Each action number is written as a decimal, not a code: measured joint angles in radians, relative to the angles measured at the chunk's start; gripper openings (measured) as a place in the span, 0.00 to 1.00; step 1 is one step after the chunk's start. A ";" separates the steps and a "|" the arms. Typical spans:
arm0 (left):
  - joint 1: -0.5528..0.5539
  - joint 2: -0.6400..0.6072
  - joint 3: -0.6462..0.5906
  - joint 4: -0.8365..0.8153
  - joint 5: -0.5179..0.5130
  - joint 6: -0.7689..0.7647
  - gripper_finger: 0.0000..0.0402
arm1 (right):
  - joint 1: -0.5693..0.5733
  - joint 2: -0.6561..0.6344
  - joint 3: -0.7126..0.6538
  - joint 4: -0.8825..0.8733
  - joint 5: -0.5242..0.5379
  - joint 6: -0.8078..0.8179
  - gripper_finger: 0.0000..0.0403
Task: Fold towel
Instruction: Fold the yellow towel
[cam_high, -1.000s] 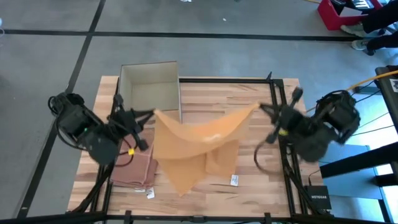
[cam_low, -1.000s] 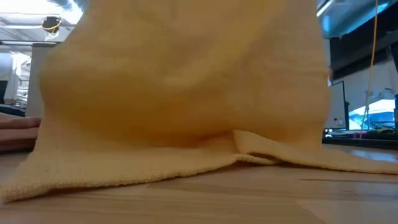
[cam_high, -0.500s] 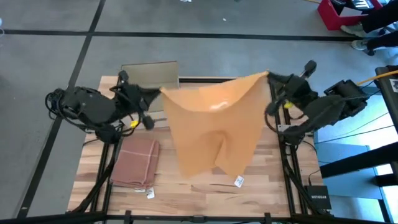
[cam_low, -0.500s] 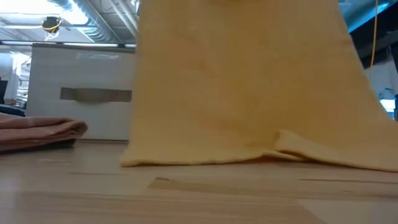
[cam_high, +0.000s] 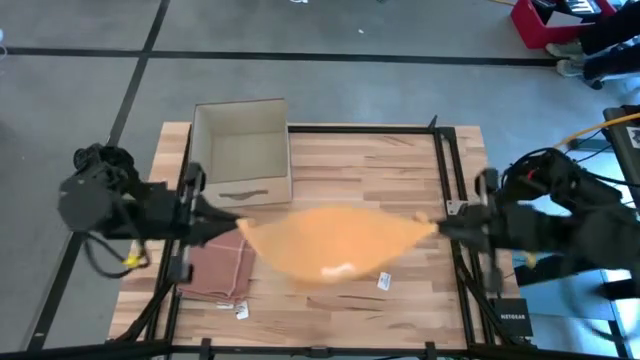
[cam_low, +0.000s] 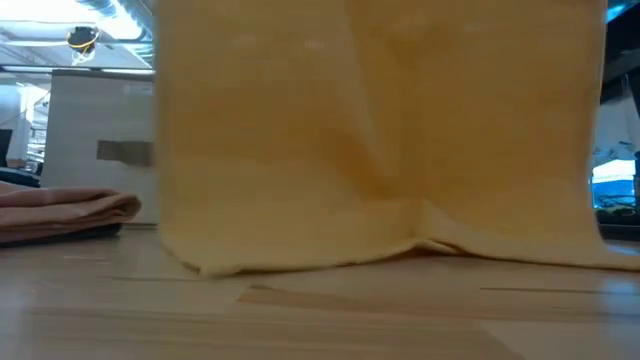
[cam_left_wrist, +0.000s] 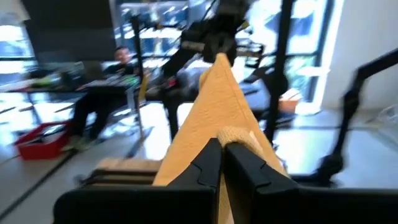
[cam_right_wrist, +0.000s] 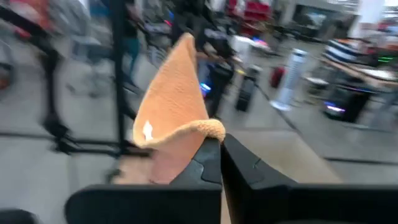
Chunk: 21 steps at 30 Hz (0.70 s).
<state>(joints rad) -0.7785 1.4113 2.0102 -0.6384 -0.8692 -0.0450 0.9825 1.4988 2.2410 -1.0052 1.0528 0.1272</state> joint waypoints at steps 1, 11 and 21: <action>-0.018 0.000 0.000 0.028 0.001 0.011 0.01 | 0.029 0.004 0.000 0.036 0.002 -0.002 0.00; -0.125 0.000 0.000 0.446 -0.001 0.358 0.01 | 0.302 0.062 0.000 0.678 0.371 -0.572 0.00; -0.114 -0.020 0.000 0.508 -0.168 0.482 0.01 | 0.319 0.080 0.058 0.889 0.482 -0.814 0.00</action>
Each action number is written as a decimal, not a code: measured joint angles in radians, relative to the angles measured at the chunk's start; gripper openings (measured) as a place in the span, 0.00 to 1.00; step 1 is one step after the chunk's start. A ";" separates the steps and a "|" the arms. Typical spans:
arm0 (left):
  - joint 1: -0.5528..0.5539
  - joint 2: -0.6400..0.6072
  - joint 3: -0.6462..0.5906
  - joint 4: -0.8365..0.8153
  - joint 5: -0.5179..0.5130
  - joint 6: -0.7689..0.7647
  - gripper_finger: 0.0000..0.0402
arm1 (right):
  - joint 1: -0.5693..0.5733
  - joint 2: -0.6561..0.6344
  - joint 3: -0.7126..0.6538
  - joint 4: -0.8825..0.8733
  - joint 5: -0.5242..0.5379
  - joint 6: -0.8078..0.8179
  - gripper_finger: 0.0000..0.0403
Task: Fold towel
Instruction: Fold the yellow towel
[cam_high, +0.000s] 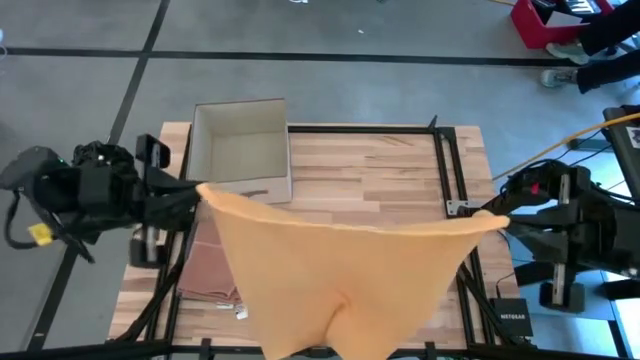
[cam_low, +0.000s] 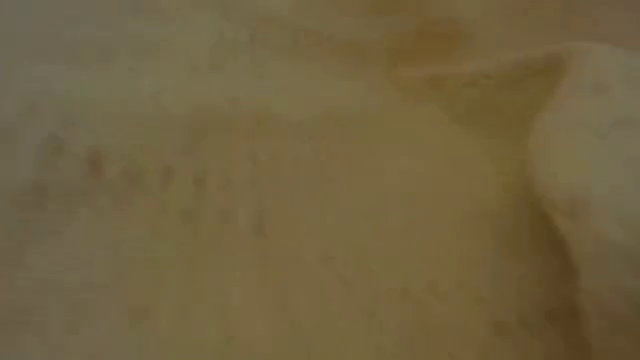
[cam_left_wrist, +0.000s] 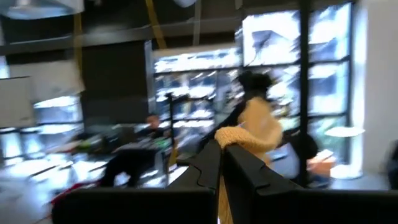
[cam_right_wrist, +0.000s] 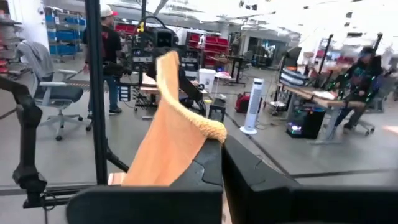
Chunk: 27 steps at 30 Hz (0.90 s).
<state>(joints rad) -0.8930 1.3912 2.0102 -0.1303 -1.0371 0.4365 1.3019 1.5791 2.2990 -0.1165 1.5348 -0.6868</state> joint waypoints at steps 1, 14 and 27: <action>0.000 0.001 0.000 -0.014 -0.030 0.009 0.01 | -0.016 0.000 0.000 -0.020 -0.001 0.000 0.00; 0.070 0.003 0.000 -0.359 -0.130 -0.247 0.01 | -0.257 0.007 -0.002 -0.217 0.033 0.040 0.02; 0.166 -0.001 0.000 -0.605 -0.129 -0.434 0.01 | -0.447 -0.129 -0.002 -1.250 -0.240 1.005 0.00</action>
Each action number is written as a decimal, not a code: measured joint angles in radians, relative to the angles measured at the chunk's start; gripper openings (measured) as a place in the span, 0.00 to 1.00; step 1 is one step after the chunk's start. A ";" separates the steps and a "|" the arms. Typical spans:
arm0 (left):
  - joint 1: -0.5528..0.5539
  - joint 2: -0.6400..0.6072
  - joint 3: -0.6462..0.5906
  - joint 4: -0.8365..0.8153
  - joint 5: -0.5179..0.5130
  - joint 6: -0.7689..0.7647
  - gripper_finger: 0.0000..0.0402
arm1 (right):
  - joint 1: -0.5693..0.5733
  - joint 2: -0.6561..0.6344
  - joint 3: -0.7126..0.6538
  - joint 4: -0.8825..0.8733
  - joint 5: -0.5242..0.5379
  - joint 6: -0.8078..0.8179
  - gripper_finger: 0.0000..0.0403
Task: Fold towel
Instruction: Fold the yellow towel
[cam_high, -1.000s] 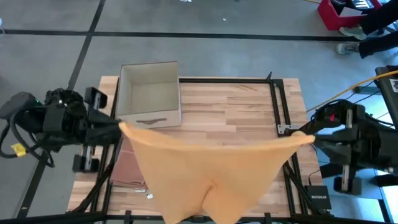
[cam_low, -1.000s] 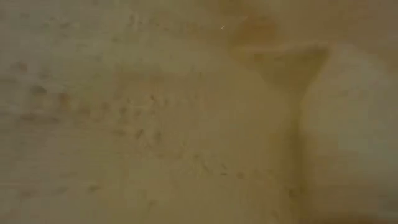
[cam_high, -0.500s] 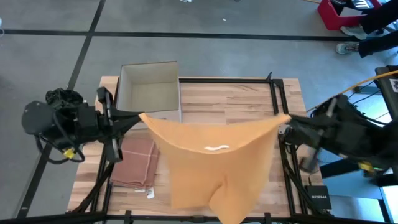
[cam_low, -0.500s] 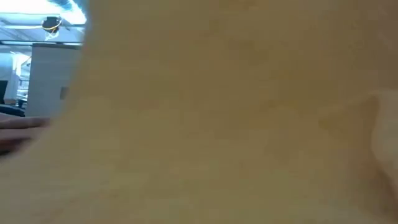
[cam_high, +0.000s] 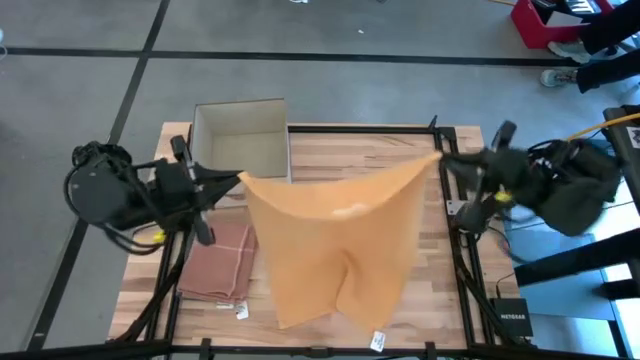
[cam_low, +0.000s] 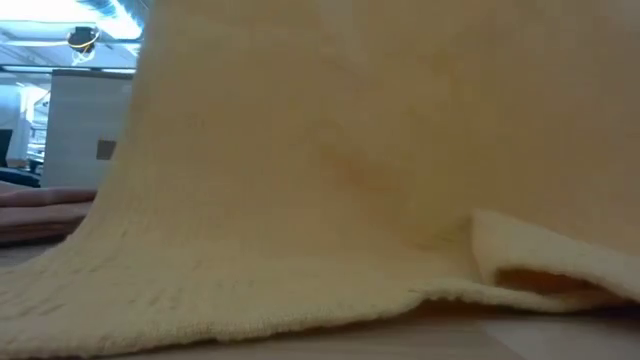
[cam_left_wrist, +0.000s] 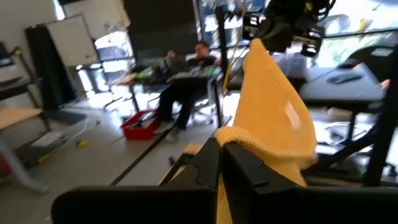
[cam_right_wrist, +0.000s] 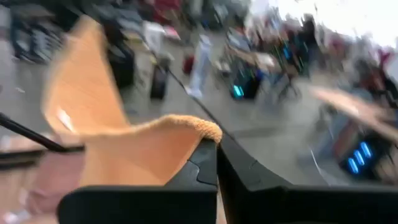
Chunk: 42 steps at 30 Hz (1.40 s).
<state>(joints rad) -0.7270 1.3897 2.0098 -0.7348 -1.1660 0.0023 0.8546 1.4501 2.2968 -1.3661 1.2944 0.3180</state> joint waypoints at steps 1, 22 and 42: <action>0.014 -0.001 0.000 -0.042 0.000 -0.032 0.01 | -0.022 -0.009 0.001 -0.114 -0.018 0.106 0.00; 0.079 0.070 -0.008 -0.574 0.077 -0.522 0.01 | -0.122 -0.069 -0.484 -0.203 -0.189 0.442 0.00; -0.073 0.237 -0.367 -0.620 0.202 -1.138 0.01 | -0.079 -0.088 -1.123 0.077 -0.483 0.704 0.00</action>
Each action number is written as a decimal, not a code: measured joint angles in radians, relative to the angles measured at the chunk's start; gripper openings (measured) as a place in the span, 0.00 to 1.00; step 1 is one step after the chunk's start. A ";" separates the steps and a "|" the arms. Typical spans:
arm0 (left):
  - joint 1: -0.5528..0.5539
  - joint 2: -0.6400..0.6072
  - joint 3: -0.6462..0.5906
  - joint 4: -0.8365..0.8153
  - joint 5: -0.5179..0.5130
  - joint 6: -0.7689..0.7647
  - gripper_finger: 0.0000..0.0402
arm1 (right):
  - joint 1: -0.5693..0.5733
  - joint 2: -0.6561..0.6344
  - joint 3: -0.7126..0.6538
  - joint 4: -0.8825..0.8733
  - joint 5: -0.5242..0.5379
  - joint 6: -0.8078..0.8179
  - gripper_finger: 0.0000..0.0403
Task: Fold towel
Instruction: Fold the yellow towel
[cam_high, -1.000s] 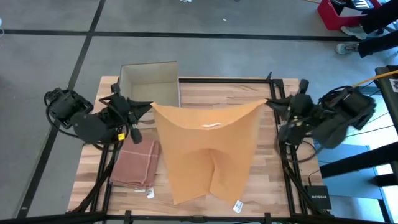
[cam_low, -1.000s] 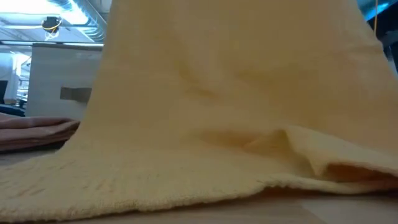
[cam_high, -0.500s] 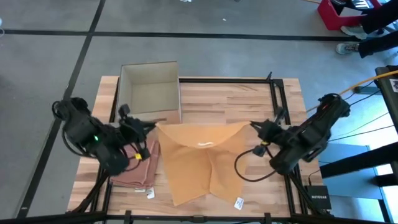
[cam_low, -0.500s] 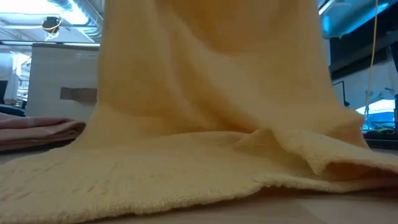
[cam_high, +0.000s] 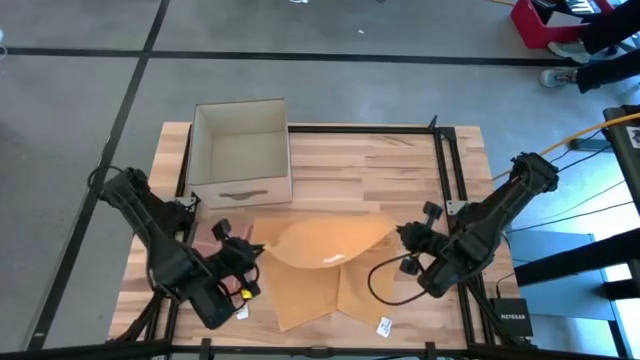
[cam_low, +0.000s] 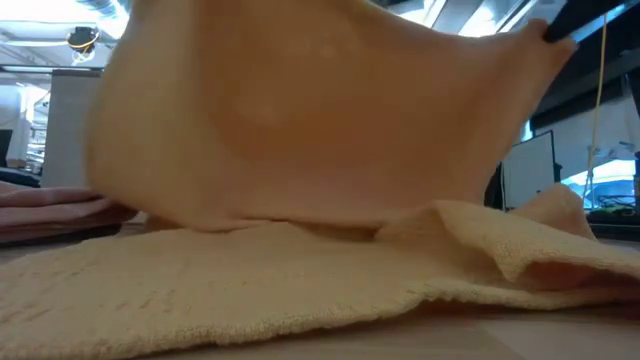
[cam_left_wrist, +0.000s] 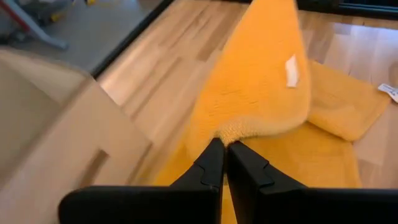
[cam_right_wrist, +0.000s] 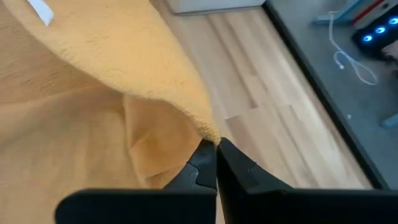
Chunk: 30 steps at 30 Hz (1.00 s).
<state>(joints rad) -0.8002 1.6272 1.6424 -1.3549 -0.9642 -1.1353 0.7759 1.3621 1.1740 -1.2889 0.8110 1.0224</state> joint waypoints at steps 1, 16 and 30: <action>0.000 0.000 -0.036 0.029 0.001 -0.022 0.01 | 0.008 0.000 -0.005 0.011 -0.007 0.000 0.00; -0.048 -0.005 -0.050 0.571 0.082 0.410 0.01 | 0.126 0.000 0.174 0.309 -0.097 -0.246 0.00; -0.036 -0.006 0.008 0.608 0.082 0.594 0.01 | -0.003 0.061 0.140 0.521 -0.225 -0.497 0.01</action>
<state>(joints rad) -0.8361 1.6215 1.6505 -0.7474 -0.8820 -0.5416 0.7728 1.4231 1.3138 -0.7678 0.5863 0.5256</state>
